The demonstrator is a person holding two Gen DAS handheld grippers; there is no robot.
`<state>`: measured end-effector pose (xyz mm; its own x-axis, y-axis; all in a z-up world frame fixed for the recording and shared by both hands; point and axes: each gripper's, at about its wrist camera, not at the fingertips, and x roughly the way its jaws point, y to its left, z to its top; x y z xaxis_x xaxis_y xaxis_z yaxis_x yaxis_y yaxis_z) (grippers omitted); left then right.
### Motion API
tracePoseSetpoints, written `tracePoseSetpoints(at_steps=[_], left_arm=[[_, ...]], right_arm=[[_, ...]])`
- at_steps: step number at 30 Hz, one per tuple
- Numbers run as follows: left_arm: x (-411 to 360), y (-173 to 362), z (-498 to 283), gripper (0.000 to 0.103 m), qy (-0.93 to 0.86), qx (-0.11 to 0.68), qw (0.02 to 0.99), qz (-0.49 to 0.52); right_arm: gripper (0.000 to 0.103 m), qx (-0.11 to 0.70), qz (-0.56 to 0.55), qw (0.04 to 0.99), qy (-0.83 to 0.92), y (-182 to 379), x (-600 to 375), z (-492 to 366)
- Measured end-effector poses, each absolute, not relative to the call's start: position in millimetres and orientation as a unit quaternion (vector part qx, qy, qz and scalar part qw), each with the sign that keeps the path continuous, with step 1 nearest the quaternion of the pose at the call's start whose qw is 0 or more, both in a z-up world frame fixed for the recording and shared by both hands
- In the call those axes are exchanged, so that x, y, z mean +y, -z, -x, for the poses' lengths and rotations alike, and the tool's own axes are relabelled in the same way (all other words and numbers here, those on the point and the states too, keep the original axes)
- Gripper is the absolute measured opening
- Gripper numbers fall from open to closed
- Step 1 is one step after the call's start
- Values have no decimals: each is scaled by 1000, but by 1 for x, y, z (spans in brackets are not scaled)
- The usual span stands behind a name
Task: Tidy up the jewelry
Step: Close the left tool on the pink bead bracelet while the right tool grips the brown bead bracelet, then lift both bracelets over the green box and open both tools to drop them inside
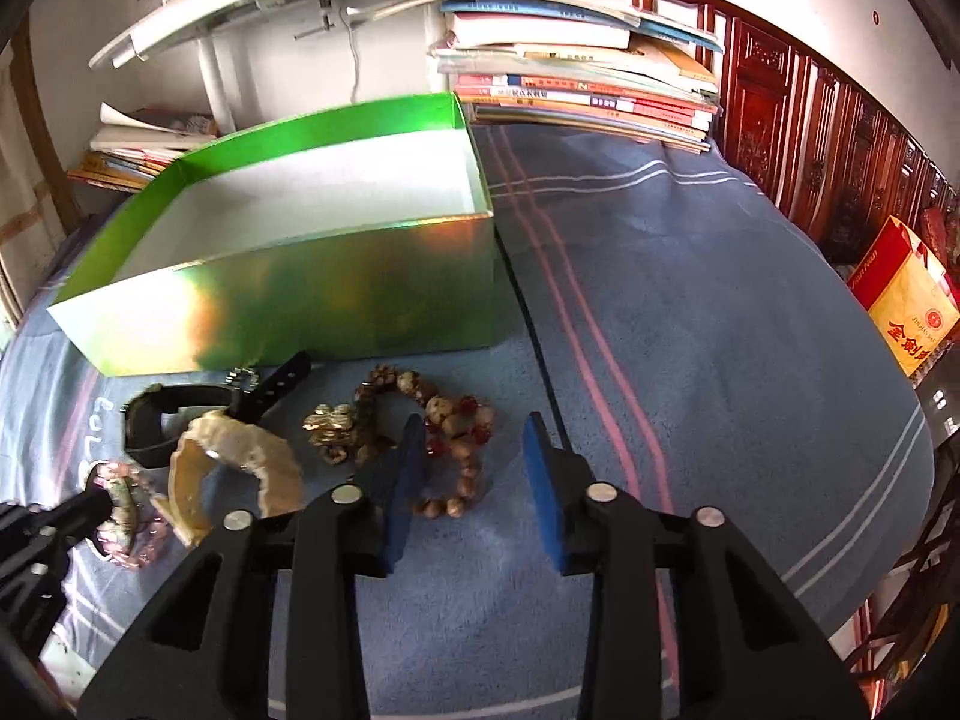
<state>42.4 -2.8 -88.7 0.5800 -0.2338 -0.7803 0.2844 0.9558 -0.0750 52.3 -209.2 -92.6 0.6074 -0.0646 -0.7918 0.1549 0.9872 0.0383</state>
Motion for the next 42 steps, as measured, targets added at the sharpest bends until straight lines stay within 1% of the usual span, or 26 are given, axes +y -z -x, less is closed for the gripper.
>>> tracePoseSetpoints(at_steps=[2, 3, 12, 16, 20, 21, 22, 23, 24, 27, 28, 29, 31, 33, 35, 38, 42], left_arm=[[3, 84, -43, 1, 139, 428, 893, -26], [6, 82, -43, 1, 137, 426, 894, -22], [-2, 84, -38, 1, 158, 433, 887, -32], [-3, 93, -43, 10, 153, 446, 881, -28], [-6, 94, -43, 13, 150, 446, 882, -36], [-5, 93, -41, 15, 151, 445, 882, -35], [-5, 91, -40, 30, 154, 443, 883, -32], [-3, 87, -37, 41, 152, 435, 887, -30], [-3, 83, -34, 42, 146, 425, 893, -33], [-1, 79, -31, 42, 129, 414, 900, -46], [-1, 81, -32, 38, 132, 418, 897, -47], [-2, 84, -33, 32, 136, 424, 894, -47], [-3, 91, -37, 25, 145, 438, 886, -43], [-3, 98, -40, 23, 149, 445, 882, -41], [-2, 101, -40, 15, 153, 446, 881, -35], [3, 100, -41, 10, 155, 440, 884, -23], [7, 93, -37, 9, 153, 427, 891, -16]], right_arm=[[9, 440, -49, 895, 51, 95, -207, -51], [8, 442, -45, 895, 48, 96, -206, -50], [8, 419, -40, 906, 43, 81, -202, -36], [8, 426, -39, 903, 38, 85, -201, -36], [8, 433, -39, 900, 36, 90, -201, -38], [8, 433, -38, 900, 35, 91, -200, -37], [8, 434, -38, 900, 33, 91, -200, -38], [8, 434, -38, 900, 33, 91, -200, -38], [8, 434, -39, 900, 32, 92, -200, -38], [8, 433, -36, 900, 29, 92, -200, -39], [8, 434, -35, 900, 30, 92, -200, -39], [8, 435, -34, 899, 32, 93, -200, -40], [8, 436, -33, 899, 36, 94, -200, -40], [8, 439, -31, 897, 41, 95, -200, -42], [8, 442, -29, 895, 43, 97, -199, -43], [8, 444, -26, 895, 46, 99, -198, -45], [8, 434, -24, 900, 43, 94, -194, -42]])
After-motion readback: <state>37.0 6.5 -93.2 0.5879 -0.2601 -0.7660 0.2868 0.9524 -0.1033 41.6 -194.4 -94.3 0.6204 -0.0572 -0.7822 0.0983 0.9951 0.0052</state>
